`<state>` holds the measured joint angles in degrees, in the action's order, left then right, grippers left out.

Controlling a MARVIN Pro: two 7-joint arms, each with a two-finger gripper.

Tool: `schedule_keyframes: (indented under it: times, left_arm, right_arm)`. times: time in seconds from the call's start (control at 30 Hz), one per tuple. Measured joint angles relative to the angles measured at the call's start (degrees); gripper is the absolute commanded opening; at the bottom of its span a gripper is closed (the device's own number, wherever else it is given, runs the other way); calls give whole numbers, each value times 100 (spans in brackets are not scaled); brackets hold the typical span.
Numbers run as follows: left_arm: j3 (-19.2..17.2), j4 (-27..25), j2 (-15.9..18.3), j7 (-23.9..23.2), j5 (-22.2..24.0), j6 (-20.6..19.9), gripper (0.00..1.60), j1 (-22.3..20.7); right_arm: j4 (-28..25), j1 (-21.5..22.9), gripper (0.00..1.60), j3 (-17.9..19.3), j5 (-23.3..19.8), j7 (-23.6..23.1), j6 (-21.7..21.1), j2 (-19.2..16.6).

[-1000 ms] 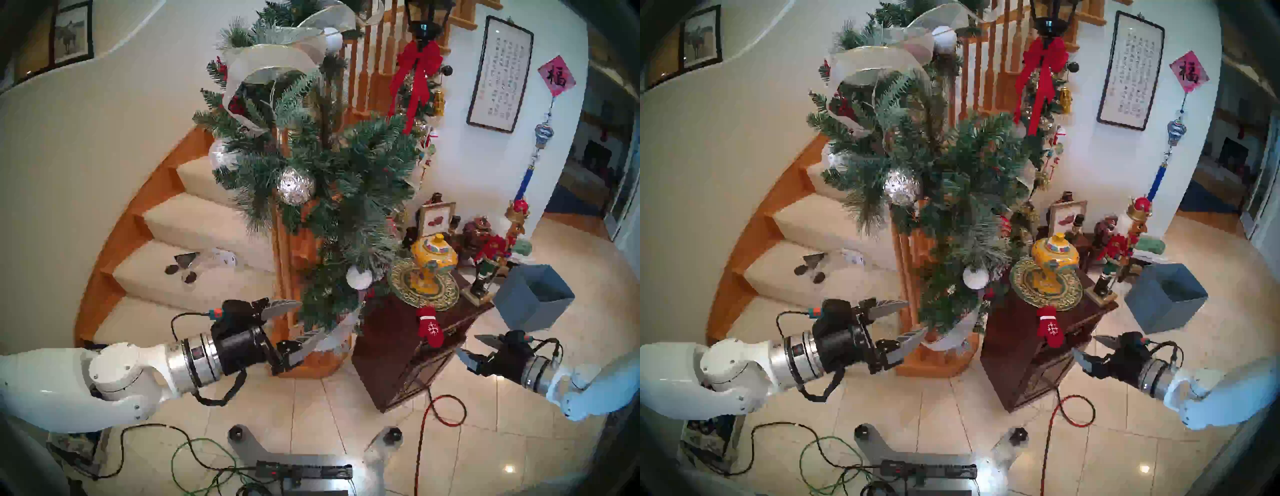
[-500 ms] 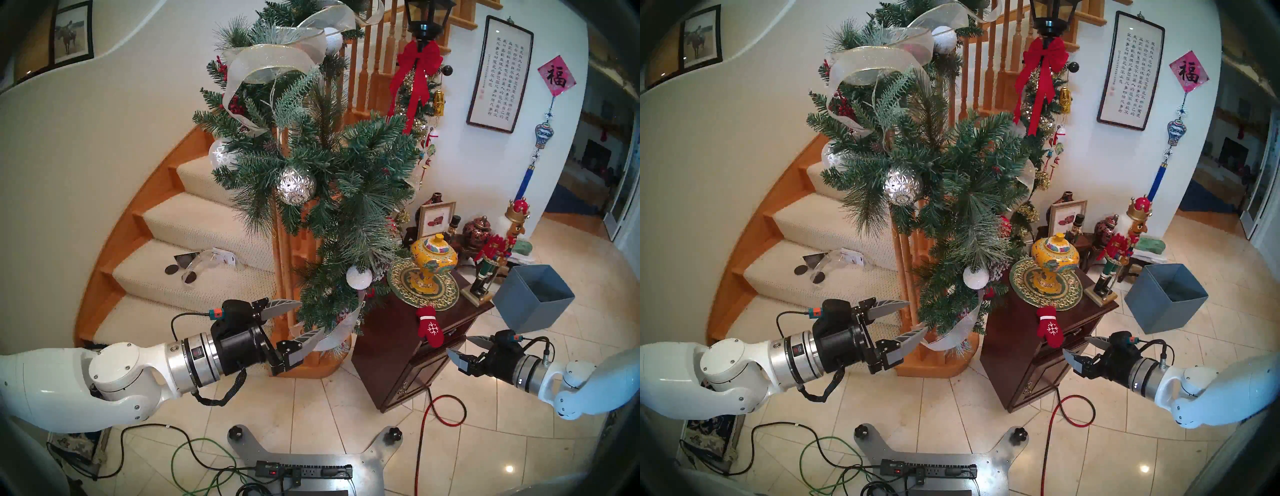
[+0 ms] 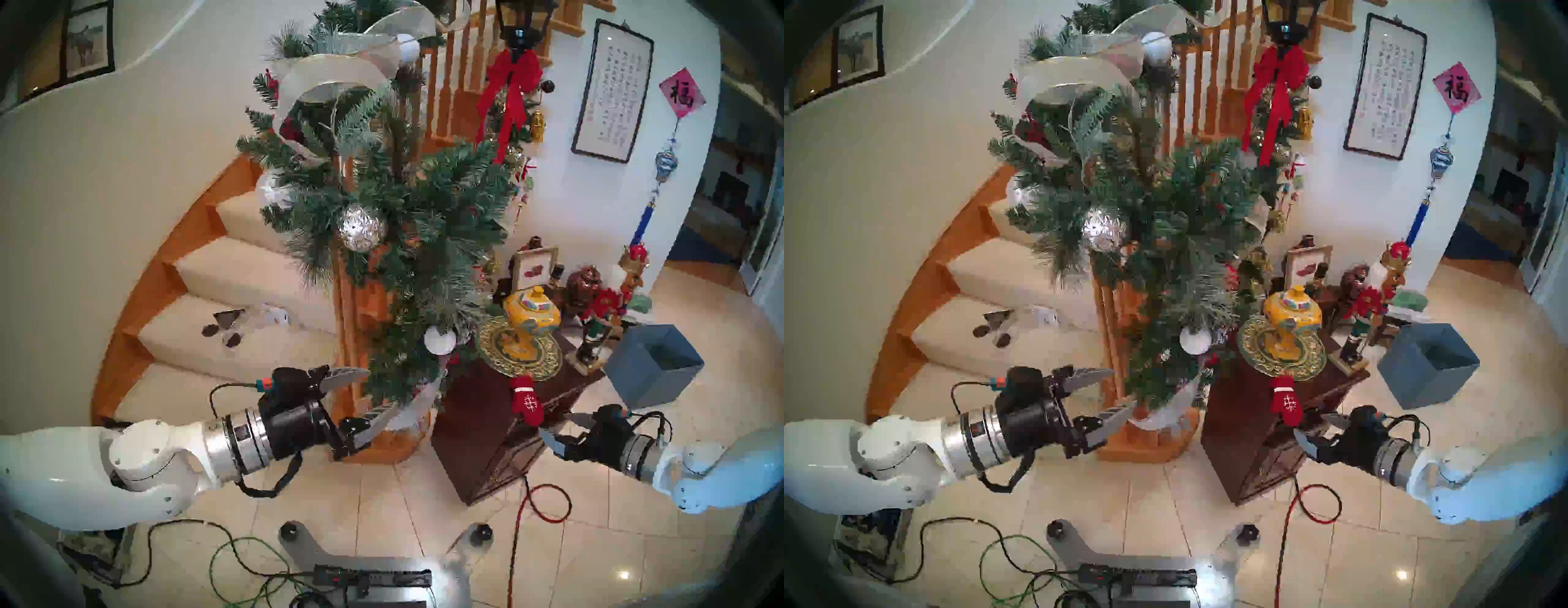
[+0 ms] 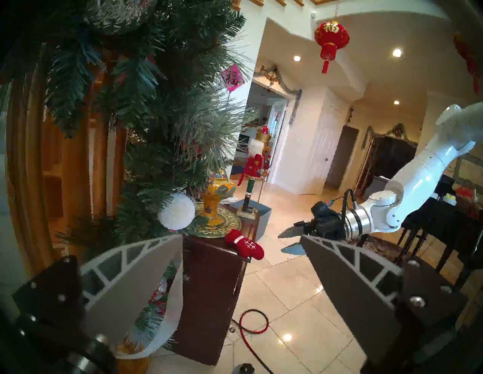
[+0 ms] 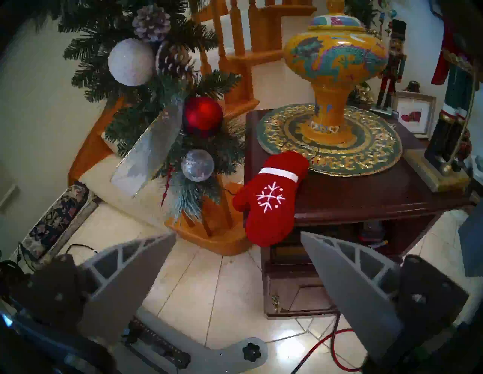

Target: Hang the ornament onto the Christmas-tree-style decoration

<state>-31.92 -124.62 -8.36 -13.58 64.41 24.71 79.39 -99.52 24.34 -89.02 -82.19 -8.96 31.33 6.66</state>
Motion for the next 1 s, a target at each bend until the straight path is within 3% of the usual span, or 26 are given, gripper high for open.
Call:
schedule_keyframes:
  times: [0.4,1.0]
  left_arm:
    - [0,0,-1,0,0,-1,160,0]
    - [1,0,-1,0,0,-2,160,1]
  right_arm:
    - [51,-846,160,563,-70,300,228,486]
    - [633,-2161,160,1240,-853,628,1080,1656]
